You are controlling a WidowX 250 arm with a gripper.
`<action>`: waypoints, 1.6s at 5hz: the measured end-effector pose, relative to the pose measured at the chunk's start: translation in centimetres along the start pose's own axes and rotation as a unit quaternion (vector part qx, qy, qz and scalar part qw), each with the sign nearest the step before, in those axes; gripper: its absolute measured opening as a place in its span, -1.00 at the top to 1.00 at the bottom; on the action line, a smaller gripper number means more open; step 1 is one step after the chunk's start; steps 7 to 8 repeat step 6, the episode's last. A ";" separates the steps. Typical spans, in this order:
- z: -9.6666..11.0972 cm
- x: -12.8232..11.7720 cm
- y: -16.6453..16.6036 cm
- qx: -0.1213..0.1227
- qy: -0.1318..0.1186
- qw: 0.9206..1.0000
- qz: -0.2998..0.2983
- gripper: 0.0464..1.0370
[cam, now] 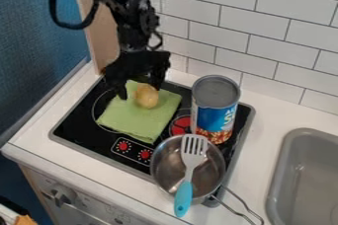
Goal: Put the yellow thing on top of the green cloth
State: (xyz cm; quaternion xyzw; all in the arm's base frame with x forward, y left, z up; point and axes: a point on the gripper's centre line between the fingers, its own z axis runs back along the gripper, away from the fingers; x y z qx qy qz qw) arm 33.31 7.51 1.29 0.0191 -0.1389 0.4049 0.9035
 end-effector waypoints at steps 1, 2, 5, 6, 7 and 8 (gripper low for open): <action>3.0 0.6 -0.8 0.006 -0.006 1.000 -0.016 -0.93; 4.9 0.4 -0.7 0.007 -0.011 0.999 -0.031 -0.93; 12.6 -10.2 -6.5 -0.089 -0.032 0.978 -0.184 -0.93; 13.6 -14.5 -8.2 -0.102 -0.023 0.964 -0.244 -0.93; 13.6 -14.5 -8.2 -0.102 -0.023 0.964 -0.244 -0.93; 13.6 -14.5 -8.2 -0.102 -0.023 0.964 -0.244 -0.93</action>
